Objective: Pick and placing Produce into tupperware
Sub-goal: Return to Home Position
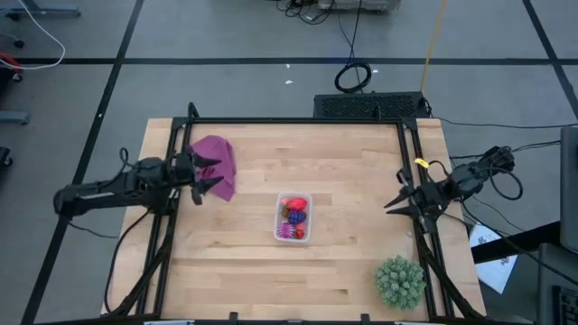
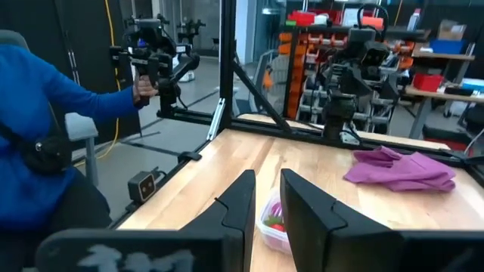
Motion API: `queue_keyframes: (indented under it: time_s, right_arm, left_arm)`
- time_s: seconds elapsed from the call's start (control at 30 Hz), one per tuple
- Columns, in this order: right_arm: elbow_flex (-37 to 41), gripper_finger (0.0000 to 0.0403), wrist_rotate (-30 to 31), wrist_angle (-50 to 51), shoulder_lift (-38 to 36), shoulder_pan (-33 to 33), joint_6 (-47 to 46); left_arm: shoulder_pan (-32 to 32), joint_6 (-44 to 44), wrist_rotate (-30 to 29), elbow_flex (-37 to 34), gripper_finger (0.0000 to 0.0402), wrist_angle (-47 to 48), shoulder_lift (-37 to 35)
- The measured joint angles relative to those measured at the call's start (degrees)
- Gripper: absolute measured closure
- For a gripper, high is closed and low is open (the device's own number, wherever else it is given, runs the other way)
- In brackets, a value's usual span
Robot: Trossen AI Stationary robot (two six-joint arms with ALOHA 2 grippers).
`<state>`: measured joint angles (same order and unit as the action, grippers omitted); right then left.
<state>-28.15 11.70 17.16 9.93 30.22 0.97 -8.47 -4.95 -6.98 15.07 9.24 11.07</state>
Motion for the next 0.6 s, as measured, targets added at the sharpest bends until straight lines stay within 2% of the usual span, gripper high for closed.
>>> queue_keyframes:
  time_s: [0.13, 0.3, 0.6]
  right_arm:
    - [5.9, 0.0346, 0.1, -3.6, -5.6, 0.0, 0.2]
    - [11.6, 0.0346, 0.6, -5.8, -9.9, -1.4, -2.4]
    - [17.2, 0.0346, 4.5, -9.6, -9.2, -7.7, -3.1]
  left_arm:
    - [-1.4, -1.2, 5.9, -4.5, 0.0128, -6.7, 0.2]
    - [-1.3, -3.5, 5.8, -10.5, 0.0128, -15.7, 1.5]
    - [-1.2, -4.9, 4.4, -12.7, 0.0128, -21.0, 7.4]
